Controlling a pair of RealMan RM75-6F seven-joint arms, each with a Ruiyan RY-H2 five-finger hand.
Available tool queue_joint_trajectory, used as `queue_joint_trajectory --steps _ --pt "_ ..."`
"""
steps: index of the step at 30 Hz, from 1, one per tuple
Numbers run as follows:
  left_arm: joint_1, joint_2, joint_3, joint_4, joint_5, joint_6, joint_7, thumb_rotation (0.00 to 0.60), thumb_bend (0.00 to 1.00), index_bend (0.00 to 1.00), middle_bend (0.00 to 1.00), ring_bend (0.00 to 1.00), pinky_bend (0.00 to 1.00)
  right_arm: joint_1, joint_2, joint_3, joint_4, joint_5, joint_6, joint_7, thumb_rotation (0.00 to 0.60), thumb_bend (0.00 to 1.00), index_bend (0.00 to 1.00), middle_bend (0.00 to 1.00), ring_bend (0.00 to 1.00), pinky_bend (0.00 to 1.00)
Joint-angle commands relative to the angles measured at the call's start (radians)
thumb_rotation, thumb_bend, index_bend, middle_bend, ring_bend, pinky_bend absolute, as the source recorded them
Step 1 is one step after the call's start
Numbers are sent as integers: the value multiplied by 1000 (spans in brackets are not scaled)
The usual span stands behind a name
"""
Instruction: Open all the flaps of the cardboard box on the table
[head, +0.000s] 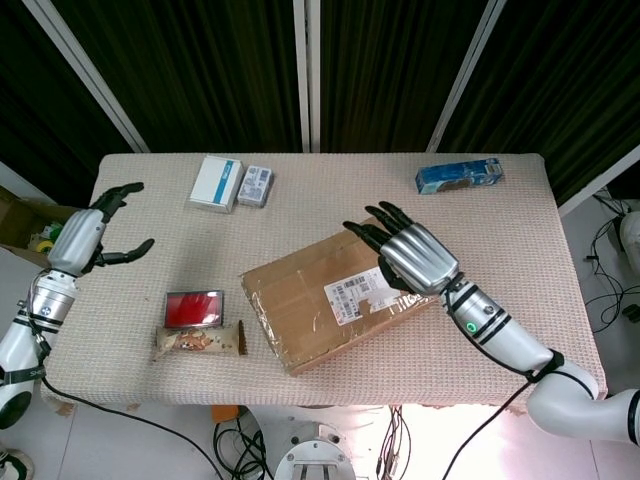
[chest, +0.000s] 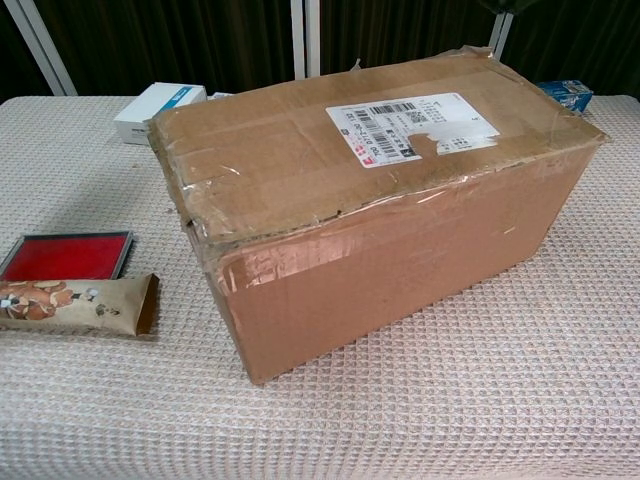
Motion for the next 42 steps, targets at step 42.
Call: queue_joint_trajectory --steps 42 --pt "6 18 20 24 -17 -33 -14 301 236 107 138 93 227 268 -16 -81 -93 445 -4 -177 600 832 4 524 58 0"
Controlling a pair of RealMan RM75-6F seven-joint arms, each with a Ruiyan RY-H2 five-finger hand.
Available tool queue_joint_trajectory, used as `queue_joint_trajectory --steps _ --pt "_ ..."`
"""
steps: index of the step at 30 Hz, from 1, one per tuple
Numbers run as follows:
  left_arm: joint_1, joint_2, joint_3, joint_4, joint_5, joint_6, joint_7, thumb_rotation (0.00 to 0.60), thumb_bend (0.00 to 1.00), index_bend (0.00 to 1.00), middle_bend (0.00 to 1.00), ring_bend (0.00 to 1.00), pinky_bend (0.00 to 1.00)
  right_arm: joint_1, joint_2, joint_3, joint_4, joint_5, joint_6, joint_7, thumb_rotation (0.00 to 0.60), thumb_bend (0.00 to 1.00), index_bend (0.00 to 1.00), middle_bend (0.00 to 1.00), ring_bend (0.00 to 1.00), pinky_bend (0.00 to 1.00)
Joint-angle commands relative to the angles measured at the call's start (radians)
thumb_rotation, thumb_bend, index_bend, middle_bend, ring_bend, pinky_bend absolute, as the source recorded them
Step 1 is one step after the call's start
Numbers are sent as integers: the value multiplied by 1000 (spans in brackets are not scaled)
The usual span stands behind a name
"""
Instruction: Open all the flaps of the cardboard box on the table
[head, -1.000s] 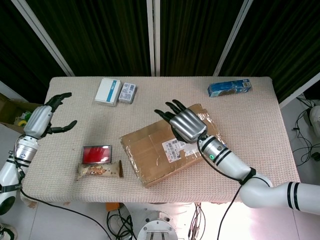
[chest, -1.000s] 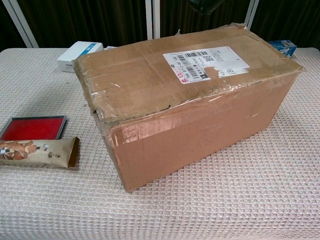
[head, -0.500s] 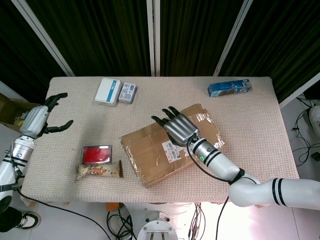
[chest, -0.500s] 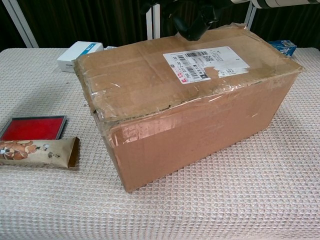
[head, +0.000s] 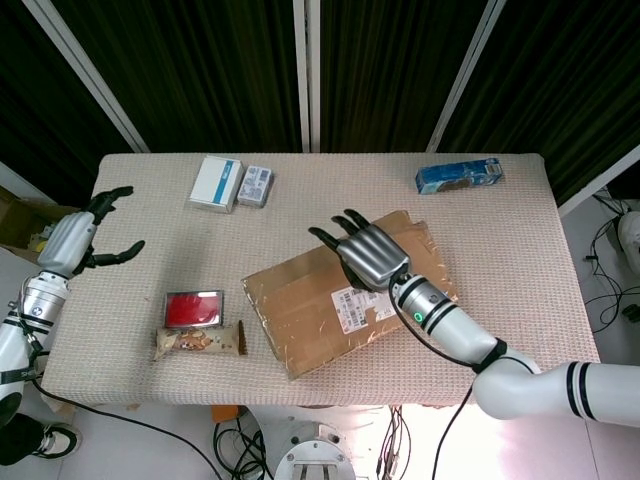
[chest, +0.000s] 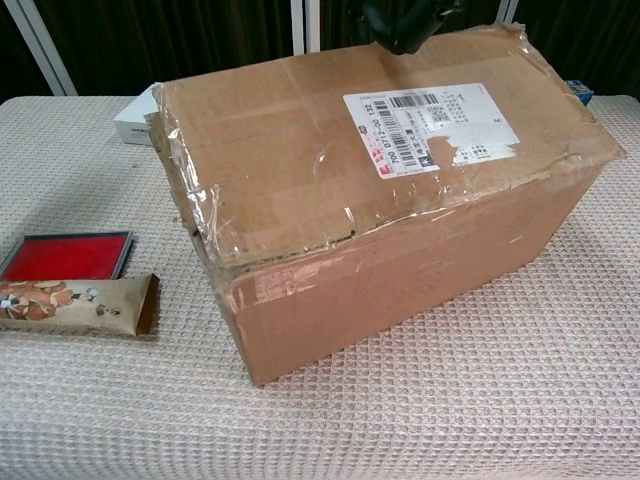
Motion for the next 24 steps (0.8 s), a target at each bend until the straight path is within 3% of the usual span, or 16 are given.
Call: queue_joint_trajectory --steps 1,12,24 --pt "0 2 0 -4 0 1 1 300 236 107 138 93 227 -33 63 15 -53 -38 -1 55 600 832 3 526 59 0" --pt "-12 1 -4 -17 -2 -14 12 298 237 107 138 93 227 -211 304 30 -230 -314 63 240 600 826 0 521 58 0" --pt "-22 -1 -4 -41 5 -19 34 300 227 106 138 93 227 -437 493 -64 -294 -716 151 422 600 812 0 525 58 0"
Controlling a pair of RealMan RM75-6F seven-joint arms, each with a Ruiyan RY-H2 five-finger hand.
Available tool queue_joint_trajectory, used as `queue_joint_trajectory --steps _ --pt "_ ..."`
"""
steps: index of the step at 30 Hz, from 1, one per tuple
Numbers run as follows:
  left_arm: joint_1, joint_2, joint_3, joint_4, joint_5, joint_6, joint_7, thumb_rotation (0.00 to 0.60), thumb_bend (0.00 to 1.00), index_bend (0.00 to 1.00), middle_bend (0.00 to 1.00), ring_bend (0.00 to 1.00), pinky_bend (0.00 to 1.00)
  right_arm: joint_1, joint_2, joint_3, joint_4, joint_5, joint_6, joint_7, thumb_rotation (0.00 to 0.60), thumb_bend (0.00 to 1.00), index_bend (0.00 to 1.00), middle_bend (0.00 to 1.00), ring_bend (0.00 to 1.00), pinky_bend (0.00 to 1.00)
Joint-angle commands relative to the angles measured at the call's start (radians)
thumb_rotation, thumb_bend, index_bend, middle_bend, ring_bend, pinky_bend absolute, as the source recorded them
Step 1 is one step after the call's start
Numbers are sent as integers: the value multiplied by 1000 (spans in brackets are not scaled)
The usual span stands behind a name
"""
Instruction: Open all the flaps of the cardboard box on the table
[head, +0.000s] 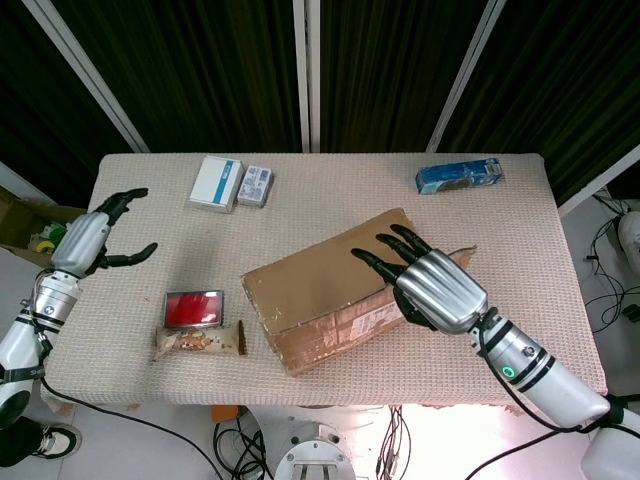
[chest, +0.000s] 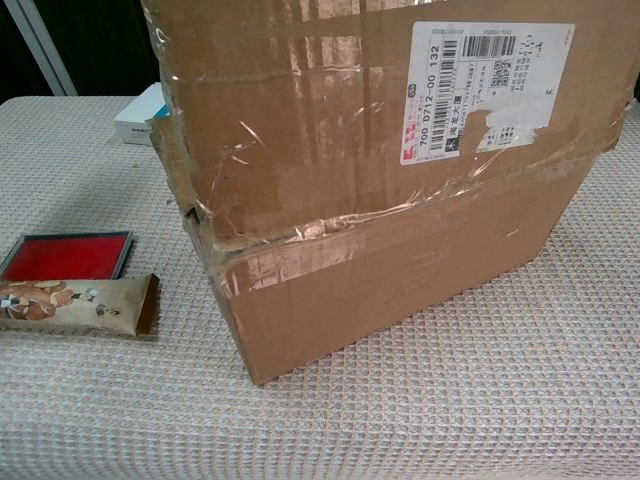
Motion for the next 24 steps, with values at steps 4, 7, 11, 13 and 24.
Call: queue_joint_trajectory --steps 4,7,11,13,24 --pt "-1 13 -1 -37 1 -5 -30 299 225 107 137 93 227 -129 127 -75 -48 -195 61 112 600 796 0 518 58 0" --pt "-1 34 2 -64 19 -8 -66 300 224 106 137 93 227 -186 172 -104 -43 -299 119 161 600 794 0 526 58 0" --pt "0 50 6 -76 34 -1 -67 300 225 106 137 93 227 -256 218 -147 -21 -436 211 264 600 785 0 543 59 0" --pt "0 52 7 -78 35 -1 -60 298 225 107 138 93 227 -290 233 -161 12 -509 297 344 600 782 0 544 59 0" --pt "-33 37 21 -162 66 -14 150 293 223 107 138 93 227 -374 171 -104 184 -401 577 446 600 752 0 165 0 0"
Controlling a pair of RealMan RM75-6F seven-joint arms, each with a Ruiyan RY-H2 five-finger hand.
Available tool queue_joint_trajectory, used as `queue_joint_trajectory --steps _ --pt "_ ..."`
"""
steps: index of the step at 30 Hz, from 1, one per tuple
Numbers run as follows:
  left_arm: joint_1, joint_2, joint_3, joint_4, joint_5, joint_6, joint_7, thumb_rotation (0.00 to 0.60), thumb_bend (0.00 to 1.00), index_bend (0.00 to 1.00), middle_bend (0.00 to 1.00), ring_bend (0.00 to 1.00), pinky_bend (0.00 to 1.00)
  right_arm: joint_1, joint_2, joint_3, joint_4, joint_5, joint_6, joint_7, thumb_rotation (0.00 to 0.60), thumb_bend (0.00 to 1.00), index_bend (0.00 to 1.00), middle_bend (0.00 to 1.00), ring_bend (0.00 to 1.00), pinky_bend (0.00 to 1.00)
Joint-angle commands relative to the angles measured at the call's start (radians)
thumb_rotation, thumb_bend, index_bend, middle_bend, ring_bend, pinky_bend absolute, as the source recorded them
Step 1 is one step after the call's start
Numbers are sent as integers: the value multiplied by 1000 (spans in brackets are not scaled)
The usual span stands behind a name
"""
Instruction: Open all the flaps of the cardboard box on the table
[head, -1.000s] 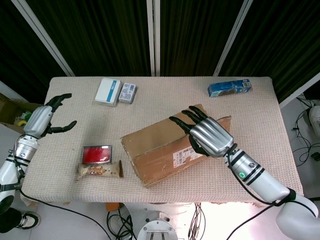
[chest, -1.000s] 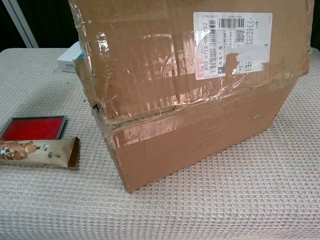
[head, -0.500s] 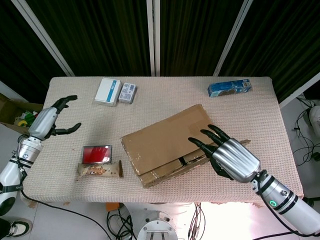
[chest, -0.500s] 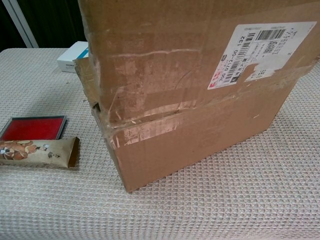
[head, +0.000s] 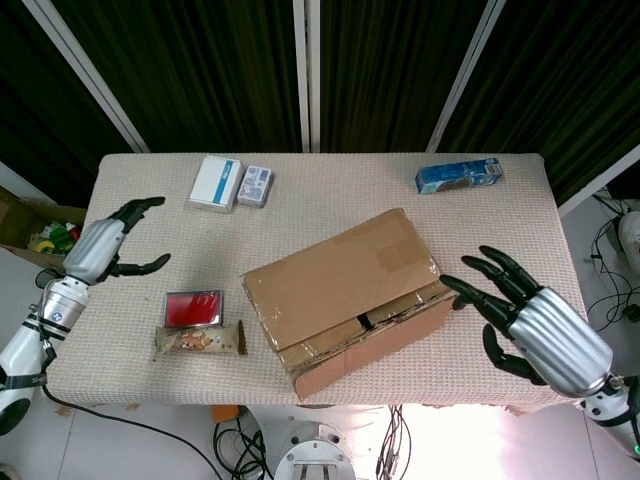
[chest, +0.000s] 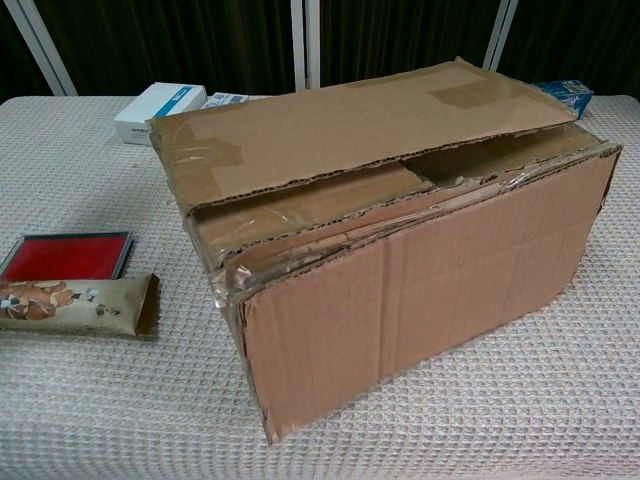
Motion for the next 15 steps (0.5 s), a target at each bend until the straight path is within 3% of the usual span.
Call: queue_joint_trajectory --steps 1,5,12,15 --pt "-28 -10 9 -80 28 -15 130 294 221 106 138 93 227 -15 -64 44 62 133 24 -14 600 742 0 115 0 0" --pt "-64 -33 14 -168 35 -54 275 294 217 106 138 93 227 0 -137 84 105 238 8 -69 600 632 0 7 0 0" --pt "-164 -131 -22 -288 -72 -148 558 281 216 105 137 93 227 18 -208 122 140 338 -33 -94 600 591 0 0 0 0" --pt "-206 -180 -41 -314 -126 -167 654 194 212 105 137 93 227 15 -213 132 154 357 -36 -82 600 590 0 0 0 0"
